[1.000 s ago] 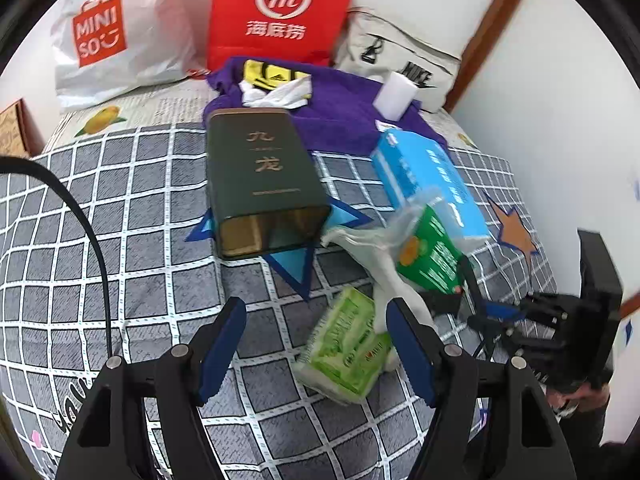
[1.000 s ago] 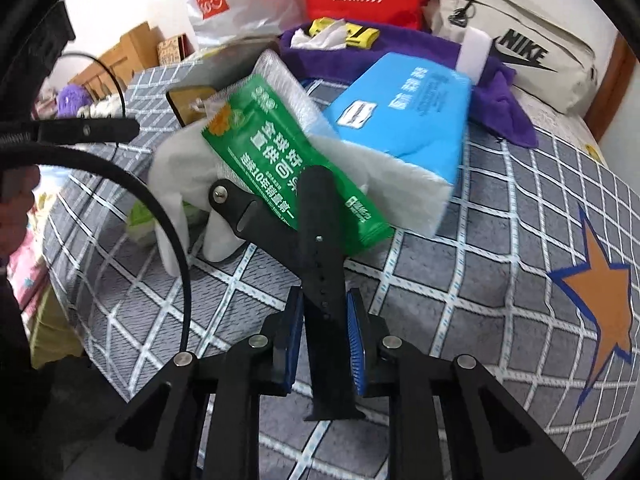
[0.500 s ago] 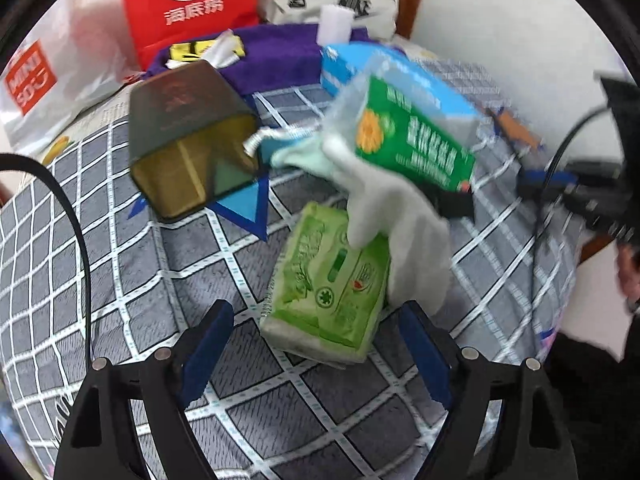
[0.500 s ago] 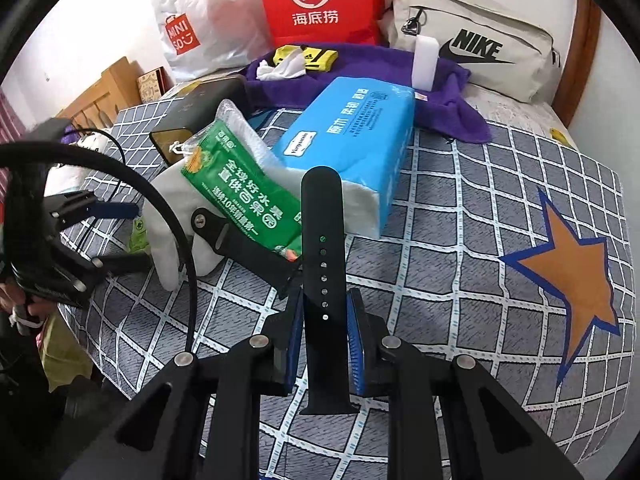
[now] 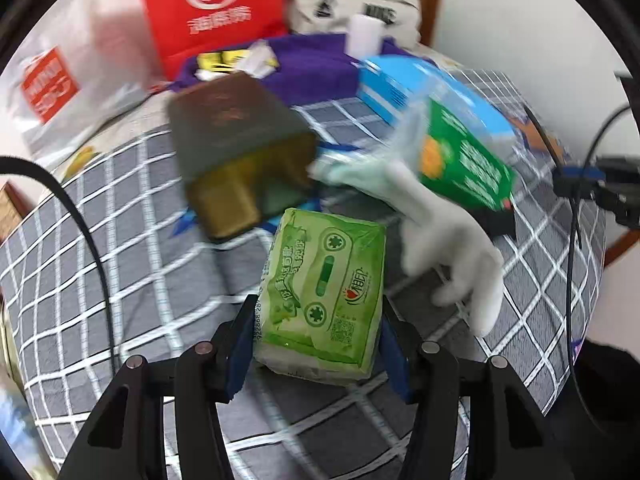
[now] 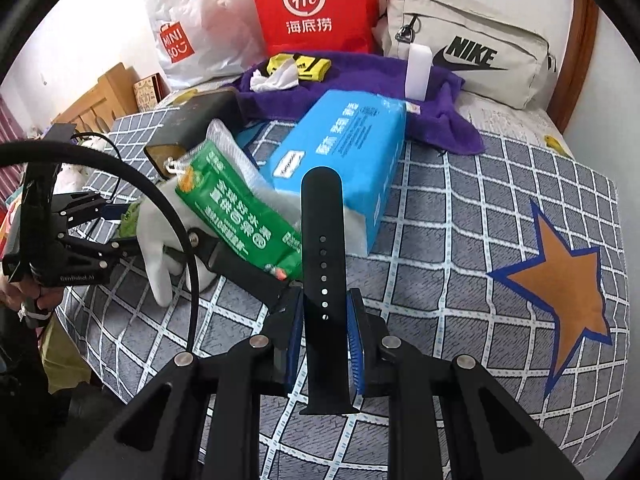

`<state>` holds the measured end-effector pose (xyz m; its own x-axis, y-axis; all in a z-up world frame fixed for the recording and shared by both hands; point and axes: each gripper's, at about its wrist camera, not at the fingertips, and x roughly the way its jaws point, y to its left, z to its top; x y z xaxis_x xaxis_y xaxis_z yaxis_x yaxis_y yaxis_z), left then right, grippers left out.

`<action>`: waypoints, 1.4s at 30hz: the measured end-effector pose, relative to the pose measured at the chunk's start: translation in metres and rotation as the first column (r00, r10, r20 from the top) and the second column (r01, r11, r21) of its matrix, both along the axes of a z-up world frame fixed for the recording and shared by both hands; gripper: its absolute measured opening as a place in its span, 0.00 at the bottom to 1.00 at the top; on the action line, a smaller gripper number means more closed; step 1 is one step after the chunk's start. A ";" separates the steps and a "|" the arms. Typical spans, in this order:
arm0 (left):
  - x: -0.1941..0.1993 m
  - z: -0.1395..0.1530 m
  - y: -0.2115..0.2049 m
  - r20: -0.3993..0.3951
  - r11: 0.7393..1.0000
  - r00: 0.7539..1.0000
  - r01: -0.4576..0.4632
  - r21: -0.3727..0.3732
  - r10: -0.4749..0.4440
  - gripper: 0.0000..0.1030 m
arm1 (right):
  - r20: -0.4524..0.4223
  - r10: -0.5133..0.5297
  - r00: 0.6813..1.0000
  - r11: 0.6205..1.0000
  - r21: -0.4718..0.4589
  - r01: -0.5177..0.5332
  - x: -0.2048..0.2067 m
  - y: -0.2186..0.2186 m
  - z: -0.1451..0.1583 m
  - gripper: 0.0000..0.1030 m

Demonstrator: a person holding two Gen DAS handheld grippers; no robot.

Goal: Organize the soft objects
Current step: 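Grasp the black strap with right gripper while left gripper grasps light-green tissue pack, then carry tissue pack and black strap with both grippers onto the purple towel and release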

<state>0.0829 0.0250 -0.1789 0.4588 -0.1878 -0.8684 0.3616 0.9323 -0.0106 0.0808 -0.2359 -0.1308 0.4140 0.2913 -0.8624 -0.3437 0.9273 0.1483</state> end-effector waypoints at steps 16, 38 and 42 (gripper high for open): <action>0.021 0.060 0.043 0.021 0.967 0.990 -0.130 -0.220 0.138 0.51 | 0.024 -0.055 0.998 0.996 0.078 0.053 0.042 -0.009 0.038 0.20; 0.104 0.101 0.064 0.069 0.940 0.961 -0.244 -0.237 0.267 0.51 | 0.056 -0.075 0.996 0.992 0.103 0.069 0.136 -0.005 0.062 0.20; 0.127 0.102 0.061 0.070 0.941 0.960 -0.250 -0.229 0.272 0.51 | 0.059 -0.086 0.995 0.992 0.101 0.079 0.159 -0.007 0.062 0.20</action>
<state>0.2096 0.0861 -0.0769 0.5981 -0.2276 -0.7685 0.1157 0.9733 -0.1982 0.2396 -0.2431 -0.0686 0.4931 0.3363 -0.8023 -0.2783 0.9348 0.2208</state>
